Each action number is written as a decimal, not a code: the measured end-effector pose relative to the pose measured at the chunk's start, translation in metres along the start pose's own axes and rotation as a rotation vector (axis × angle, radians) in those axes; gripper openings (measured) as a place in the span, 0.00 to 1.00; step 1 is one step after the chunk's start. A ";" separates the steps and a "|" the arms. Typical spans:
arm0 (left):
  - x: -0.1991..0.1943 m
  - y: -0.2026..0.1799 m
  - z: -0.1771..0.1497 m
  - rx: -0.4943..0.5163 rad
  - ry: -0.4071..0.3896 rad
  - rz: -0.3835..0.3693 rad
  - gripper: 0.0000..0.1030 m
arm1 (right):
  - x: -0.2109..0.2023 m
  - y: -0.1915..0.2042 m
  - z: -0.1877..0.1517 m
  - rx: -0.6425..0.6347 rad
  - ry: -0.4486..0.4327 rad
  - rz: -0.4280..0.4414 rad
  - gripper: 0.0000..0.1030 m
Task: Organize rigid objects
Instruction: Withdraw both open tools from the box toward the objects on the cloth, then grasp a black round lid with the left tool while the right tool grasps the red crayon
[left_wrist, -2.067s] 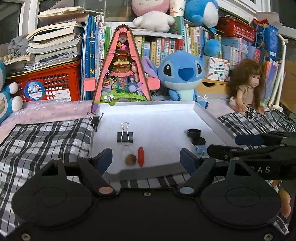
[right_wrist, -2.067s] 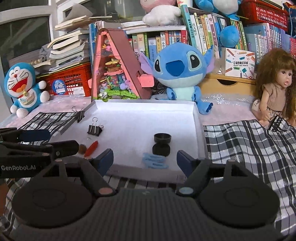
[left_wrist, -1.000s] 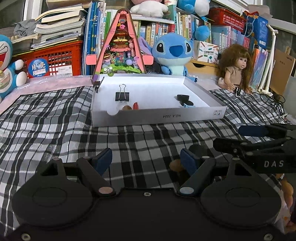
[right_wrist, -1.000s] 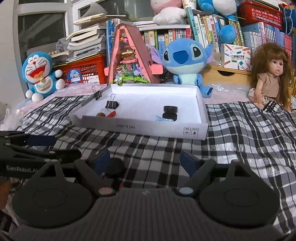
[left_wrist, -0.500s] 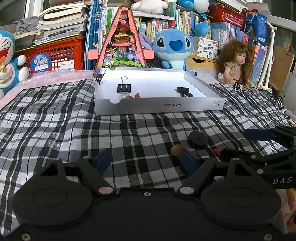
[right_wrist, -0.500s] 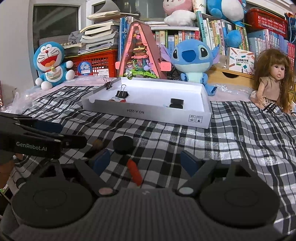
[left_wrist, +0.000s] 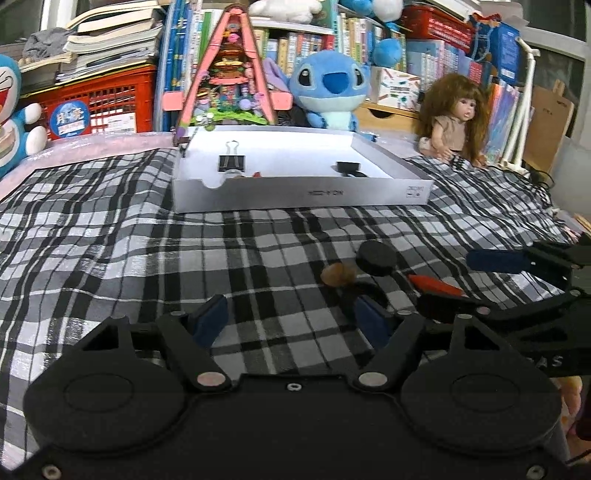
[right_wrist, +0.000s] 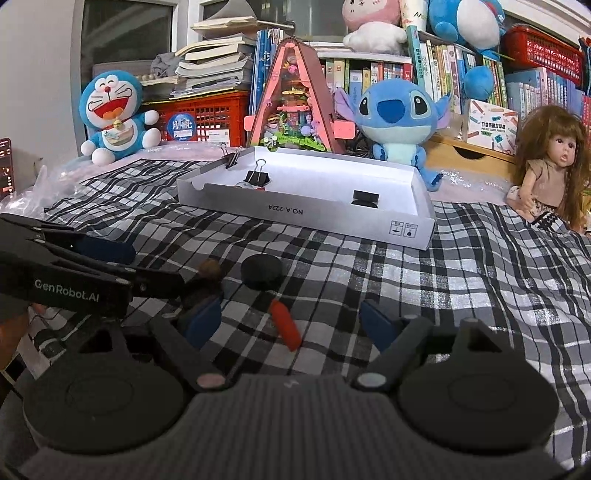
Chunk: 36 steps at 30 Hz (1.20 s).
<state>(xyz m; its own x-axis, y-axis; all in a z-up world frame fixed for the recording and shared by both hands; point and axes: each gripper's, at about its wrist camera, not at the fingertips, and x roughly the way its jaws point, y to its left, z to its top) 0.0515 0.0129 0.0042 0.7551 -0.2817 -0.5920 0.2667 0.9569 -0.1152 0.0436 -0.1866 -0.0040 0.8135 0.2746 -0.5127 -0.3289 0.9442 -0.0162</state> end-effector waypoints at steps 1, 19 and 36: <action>-0.001 -0.003 -0.001 0.008 -0.001 -0.010 0.69 | -0.001 0.000 -0.001 -0.002 -0.001 -0.002 0.82; 0.010 -0.039 -0.001 0.088 0.001 -0.087 0.29 | 0.001 0.000 -0.008 -0.035 0.033 0.011 0.20; -0.005 -0.020 -0.004 0.067 -0.017 -0.032 0.29 | -0.006 -0.006 -0.011 -0.089 0.041 -0.012 0.44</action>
<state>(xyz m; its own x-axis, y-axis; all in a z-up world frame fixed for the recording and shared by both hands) 0.0399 -0.0044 0.0058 0.7555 -0.3135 -0.5753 0.3299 0.9407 -0.0793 0.0355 -0.1957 -0.0103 0.7979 0.2535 -0.5468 -0.3617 0.9271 -0.0979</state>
